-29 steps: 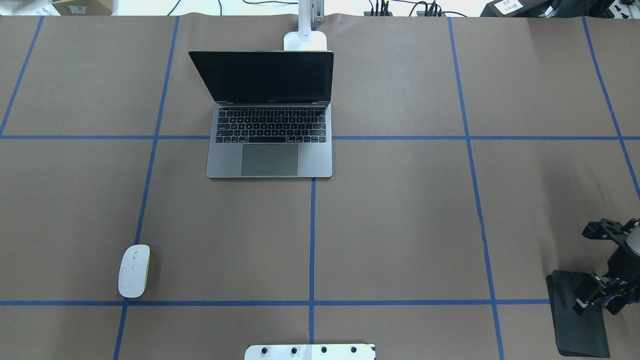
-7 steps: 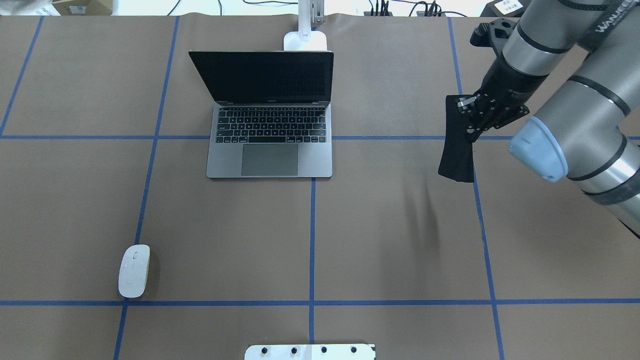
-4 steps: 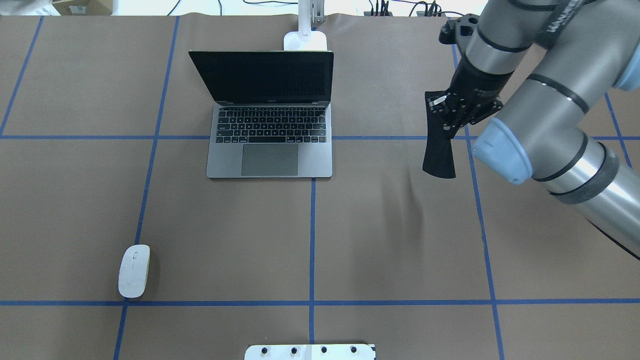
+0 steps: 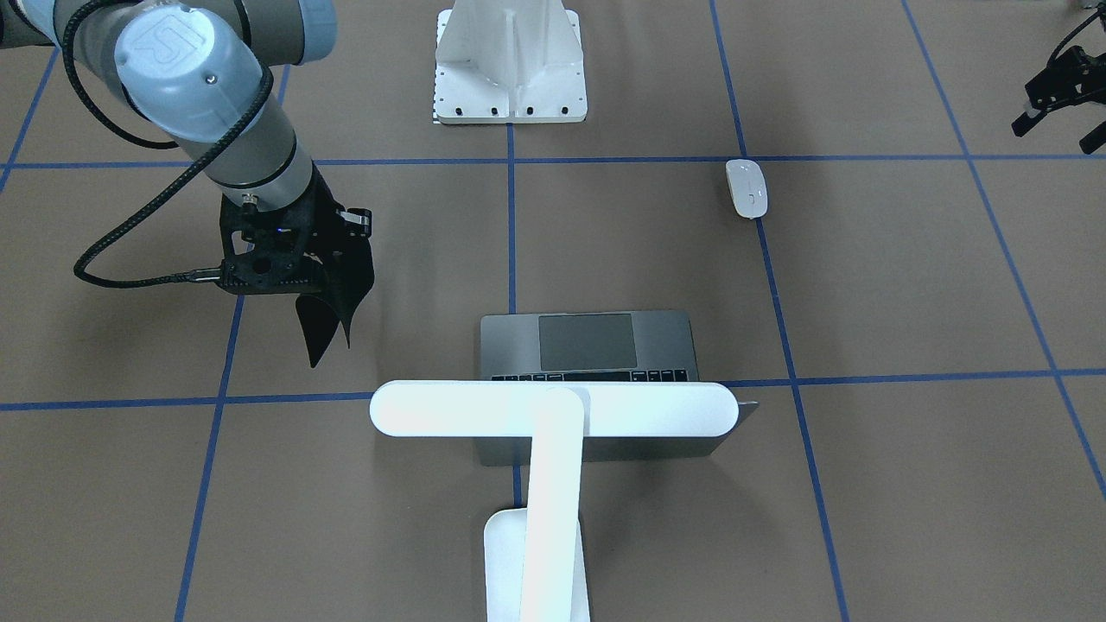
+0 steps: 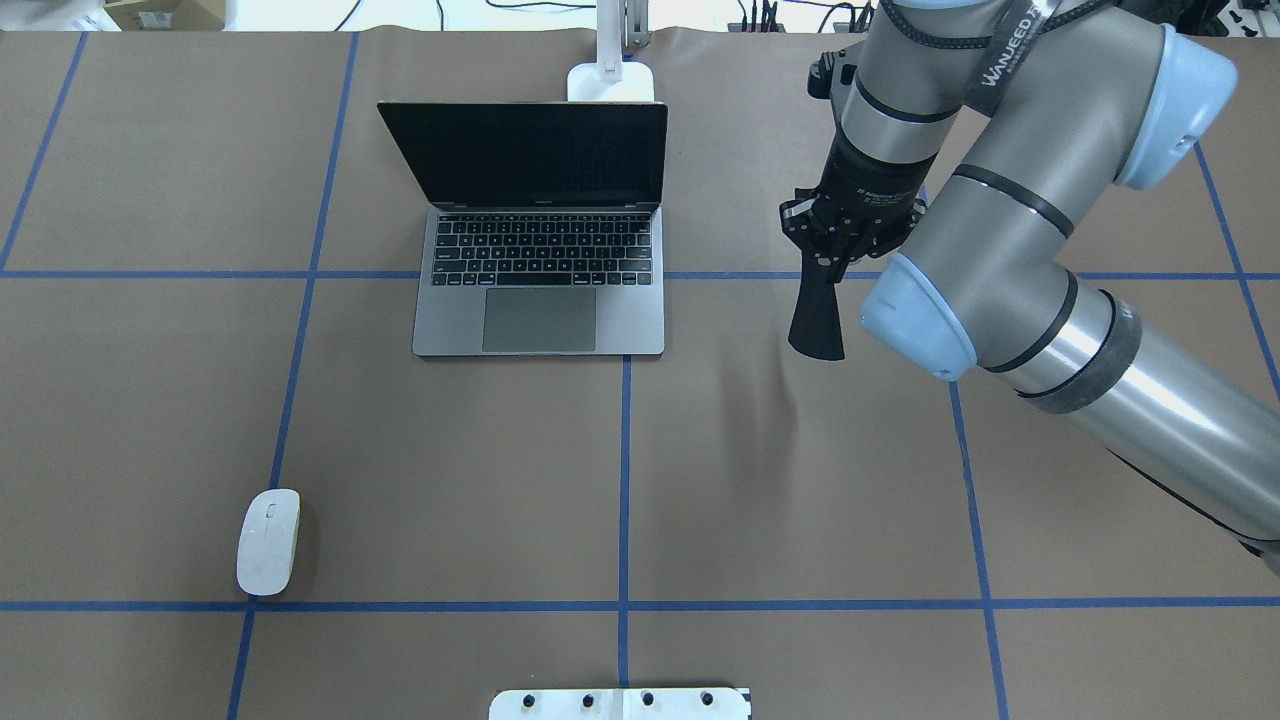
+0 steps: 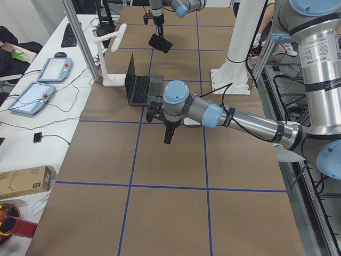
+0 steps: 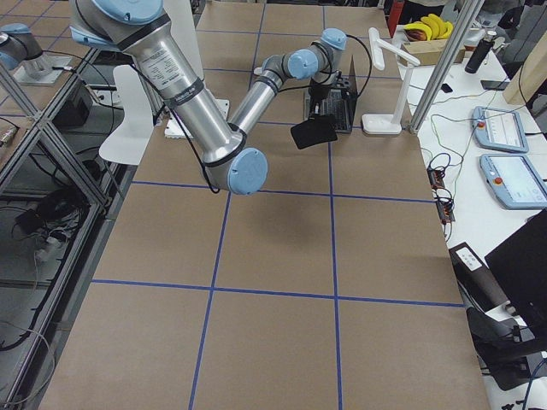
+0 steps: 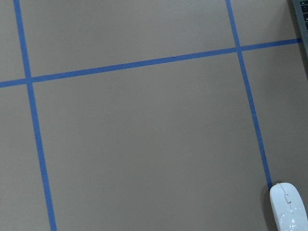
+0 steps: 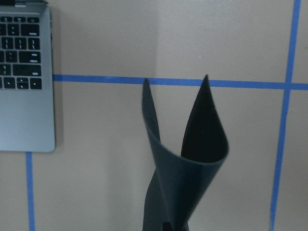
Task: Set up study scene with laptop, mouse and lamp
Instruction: 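Carry the mouse pad with the right gripper beside the laptop, then lay the mouse pad flat beside the laptop and open the right gripper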
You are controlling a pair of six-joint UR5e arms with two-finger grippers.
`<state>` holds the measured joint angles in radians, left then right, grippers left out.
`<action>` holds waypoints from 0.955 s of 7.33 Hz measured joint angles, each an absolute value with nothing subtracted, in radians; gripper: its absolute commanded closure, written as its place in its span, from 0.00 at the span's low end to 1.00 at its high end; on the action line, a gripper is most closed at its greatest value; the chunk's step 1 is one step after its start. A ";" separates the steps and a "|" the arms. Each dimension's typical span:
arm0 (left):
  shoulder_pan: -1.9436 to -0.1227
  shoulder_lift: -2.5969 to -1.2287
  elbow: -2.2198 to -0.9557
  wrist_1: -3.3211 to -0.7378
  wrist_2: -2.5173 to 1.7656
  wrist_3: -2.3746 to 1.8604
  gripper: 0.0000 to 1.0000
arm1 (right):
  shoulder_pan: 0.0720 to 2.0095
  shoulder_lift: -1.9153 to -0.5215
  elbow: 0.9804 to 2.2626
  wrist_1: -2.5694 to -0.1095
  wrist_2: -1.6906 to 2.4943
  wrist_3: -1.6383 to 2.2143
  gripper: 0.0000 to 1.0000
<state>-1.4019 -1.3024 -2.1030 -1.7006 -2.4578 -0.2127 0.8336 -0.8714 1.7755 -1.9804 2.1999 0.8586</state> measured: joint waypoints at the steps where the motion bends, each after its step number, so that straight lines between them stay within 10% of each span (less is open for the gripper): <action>1: -1.410 -1.300 -2.102 -1.701 -2.458 -0.202 0.01 | 0.825 -0.852 1.765 -1.969 2.188 0.889 1.00; 3: -1.420 -1.299 -2.100 -1.701 -2.458 -0.193 0.01 | 0.800 -0.813 1.736 -1.948 2.153 0.944 1.00; 5: -1.429 -1.298 -2.095 -1.700 -2.458 -0.178 0.01 | 0.773 -0.792 1.694 -1.871 2.109 1.007 0.01; 7: -1.431 -1.299 -2.090 -1.699 -2.459 -0.171 0.01 | 0.769 -0.790 1.690 -1.851 2.090 1.020 0.00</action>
